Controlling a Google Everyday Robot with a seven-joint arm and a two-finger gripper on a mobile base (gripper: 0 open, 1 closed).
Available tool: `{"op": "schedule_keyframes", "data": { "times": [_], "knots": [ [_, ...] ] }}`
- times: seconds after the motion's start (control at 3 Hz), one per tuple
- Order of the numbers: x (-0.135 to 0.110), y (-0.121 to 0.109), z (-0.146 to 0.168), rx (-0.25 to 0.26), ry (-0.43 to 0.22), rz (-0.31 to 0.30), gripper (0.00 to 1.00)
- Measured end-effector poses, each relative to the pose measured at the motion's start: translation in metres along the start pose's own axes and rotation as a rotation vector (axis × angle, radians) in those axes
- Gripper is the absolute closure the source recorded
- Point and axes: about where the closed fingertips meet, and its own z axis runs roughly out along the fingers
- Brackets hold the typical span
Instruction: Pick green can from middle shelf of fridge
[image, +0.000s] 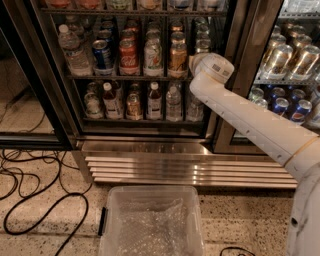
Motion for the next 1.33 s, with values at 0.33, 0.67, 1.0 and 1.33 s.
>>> {"op": "schedule_keyframes", "data": {
  "times": [0.33,0.67,1.0,1.33],
  "knots": [
    [-0.0005,0.0017,0.0005,-0.001,0.001,-0.001,1.0],
    [-0.0028,0.0066,-0.0016,-0.002,0.008,-0.007,1.0],
    [-0.0058,0.0111,-0.0041,-0.002,0.015,-0.02,1.0],
    [-0.0056,0.0111,-0.0057,0.004,0.029,-0.02,1.0]
  ]
}}
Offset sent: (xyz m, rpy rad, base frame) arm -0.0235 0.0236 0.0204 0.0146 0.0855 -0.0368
